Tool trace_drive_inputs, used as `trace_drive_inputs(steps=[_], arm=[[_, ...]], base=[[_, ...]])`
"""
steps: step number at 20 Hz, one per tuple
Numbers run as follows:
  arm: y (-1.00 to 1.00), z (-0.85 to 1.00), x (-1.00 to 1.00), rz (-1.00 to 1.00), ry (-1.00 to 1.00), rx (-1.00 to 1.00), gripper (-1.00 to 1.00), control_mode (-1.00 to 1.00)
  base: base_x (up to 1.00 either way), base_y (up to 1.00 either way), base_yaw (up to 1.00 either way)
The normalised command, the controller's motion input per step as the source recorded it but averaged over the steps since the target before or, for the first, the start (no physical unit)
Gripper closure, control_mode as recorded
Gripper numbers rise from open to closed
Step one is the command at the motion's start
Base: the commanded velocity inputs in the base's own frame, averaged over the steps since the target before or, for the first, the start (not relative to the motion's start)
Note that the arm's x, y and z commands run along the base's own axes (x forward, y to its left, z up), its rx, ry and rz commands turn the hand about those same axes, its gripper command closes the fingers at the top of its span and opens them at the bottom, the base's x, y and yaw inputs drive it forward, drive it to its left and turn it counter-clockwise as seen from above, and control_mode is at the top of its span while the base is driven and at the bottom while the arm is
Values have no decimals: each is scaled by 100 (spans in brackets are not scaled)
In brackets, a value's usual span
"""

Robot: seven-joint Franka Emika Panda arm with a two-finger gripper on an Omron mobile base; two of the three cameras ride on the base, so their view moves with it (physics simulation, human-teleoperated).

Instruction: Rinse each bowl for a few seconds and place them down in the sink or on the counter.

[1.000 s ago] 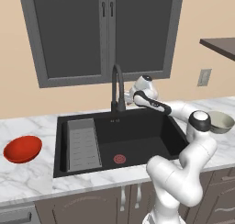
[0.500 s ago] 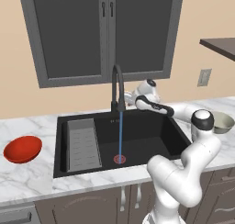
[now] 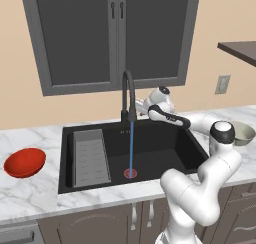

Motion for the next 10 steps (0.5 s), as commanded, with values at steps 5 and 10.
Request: trace_drive_inputs(steps=[5,10], arm=[[-43,76,0,2,0,11,100,-100],[-44,85,1,5,-2,7,100,-100]], base=[[0,0,0],[0,0,0]])
